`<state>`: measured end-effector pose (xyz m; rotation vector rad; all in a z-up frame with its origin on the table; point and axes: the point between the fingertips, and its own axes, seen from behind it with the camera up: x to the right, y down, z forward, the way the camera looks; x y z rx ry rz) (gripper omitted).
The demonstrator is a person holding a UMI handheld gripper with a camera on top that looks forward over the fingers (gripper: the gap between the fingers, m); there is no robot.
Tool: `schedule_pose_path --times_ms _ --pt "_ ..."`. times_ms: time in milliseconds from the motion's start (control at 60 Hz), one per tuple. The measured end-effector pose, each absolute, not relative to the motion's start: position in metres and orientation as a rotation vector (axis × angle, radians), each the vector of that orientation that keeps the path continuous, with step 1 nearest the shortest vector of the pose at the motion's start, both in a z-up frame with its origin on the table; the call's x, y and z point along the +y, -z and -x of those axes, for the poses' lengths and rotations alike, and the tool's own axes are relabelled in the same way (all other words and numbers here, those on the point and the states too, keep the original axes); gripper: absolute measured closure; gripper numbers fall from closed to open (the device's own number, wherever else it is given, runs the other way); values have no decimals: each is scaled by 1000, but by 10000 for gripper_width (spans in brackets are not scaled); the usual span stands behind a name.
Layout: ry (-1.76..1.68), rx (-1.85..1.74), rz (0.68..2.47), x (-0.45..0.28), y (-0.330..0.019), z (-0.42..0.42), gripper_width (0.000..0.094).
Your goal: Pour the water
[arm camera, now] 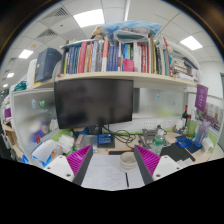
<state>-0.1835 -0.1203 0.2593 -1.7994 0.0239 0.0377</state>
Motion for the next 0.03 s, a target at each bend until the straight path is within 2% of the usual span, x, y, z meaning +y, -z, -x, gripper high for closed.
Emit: schedule_pose_path --times_ms 33 --pt "-39 28 1791 -120 -263 185 77"
